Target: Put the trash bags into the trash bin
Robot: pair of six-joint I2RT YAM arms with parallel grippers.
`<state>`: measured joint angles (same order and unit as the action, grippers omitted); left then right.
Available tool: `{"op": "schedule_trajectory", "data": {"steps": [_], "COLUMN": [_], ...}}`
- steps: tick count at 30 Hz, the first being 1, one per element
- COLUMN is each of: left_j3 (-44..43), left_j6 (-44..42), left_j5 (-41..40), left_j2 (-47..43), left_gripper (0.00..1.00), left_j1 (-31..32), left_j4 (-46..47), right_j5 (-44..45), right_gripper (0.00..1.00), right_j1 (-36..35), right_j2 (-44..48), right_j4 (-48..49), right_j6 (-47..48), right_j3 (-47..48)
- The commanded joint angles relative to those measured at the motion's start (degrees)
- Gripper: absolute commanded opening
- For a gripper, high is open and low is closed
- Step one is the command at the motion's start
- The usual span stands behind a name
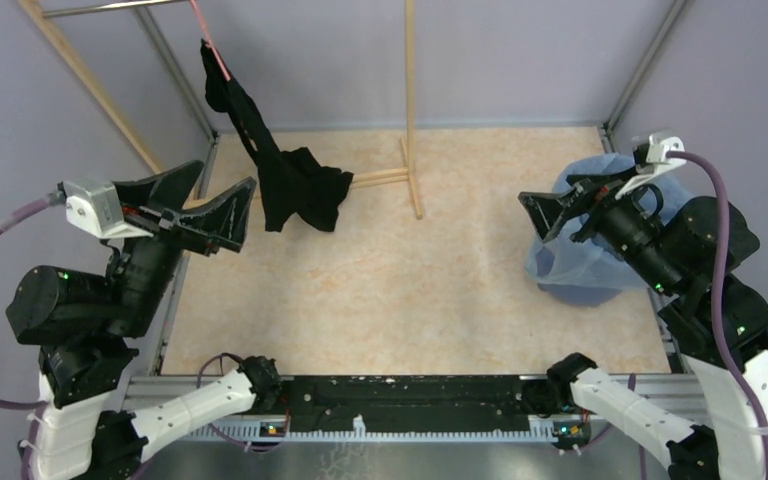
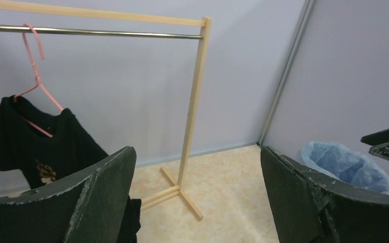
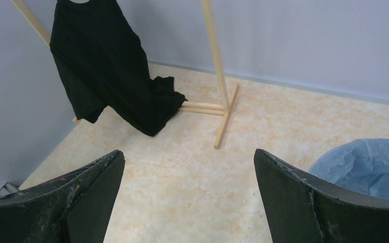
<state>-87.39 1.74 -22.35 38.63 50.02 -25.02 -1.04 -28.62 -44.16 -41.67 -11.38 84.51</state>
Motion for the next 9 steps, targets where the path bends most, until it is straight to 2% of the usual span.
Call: {"op": "schedule_trajectory", "data": {"steps": [1, 9], "left_j3": [2.09, 1.95], "left_j6": [-2.4, -3.04], "left_j5": [-3.88, -4.99], "left_j2": [-1.25, -1.38], "left_gripper": [0.99, 0.99], "left_j1": [0.08, 0.08], "left_j4": [-1.68, -2.4], "right_j5": [3.03, 2.03], "right_gripper": [0.99, 0.99], "right_j1": [-0.02, 0.03], "right_j2": [-0.39, 0.77], "right_j4": [3.43, 5.96], "right_j6": [-0.59, -0.14], "right_j3": [2.66, 1.52]}}
